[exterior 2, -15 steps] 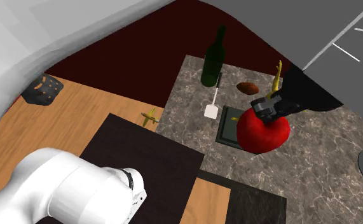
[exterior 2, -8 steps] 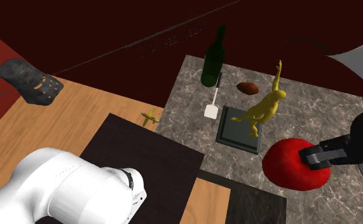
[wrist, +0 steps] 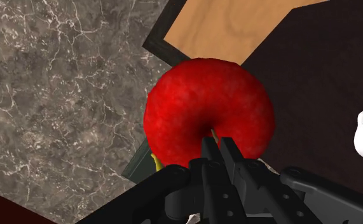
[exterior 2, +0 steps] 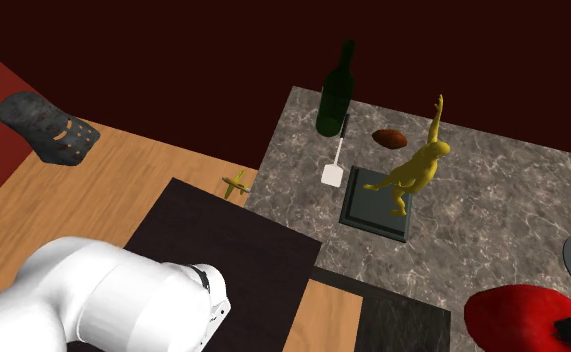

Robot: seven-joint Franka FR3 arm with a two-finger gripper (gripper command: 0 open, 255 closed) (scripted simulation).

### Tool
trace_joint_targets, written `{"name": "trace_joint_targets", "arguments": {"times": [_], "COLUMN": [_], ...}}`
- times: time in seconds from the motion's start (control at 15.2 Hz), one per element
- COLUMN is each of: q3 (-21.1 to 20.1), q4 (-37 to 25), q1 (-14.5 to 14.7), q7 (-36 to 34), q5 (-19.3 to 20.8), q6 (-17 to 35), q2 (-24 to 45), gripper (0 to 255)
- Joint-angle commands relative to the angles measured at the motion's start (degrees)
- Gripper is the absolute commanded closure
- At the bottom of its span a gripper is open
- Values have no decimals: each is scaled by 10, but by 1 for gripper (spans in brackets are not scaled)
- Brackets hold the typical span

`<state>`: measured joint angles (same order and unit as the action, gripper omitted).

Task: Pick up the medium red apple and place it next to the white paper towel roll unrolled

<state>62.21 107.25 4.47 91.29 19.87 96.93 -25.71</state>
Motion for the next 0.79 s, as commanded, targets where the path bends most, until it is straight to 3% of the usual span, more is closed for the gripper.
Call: {"name": "trace_joint_targets", "arguments": {"times": [0.0, 0.2, 0.33, 0.46, 0.73], "q3": [58, 179, 283, 363, 453], "q4": [-25, -81, -125, -174, -292], "q1": [27, 105, 192, 276, 396], "q7": [38, 95, 119, 126, 134], "q5": [-11, -37, -38, -14, 56], "q6": [9, 7, -1, -18, -67], "q2": [24, 63, 66, 38, -45], "gripper": [255, 255, 255, 255, 255]}}
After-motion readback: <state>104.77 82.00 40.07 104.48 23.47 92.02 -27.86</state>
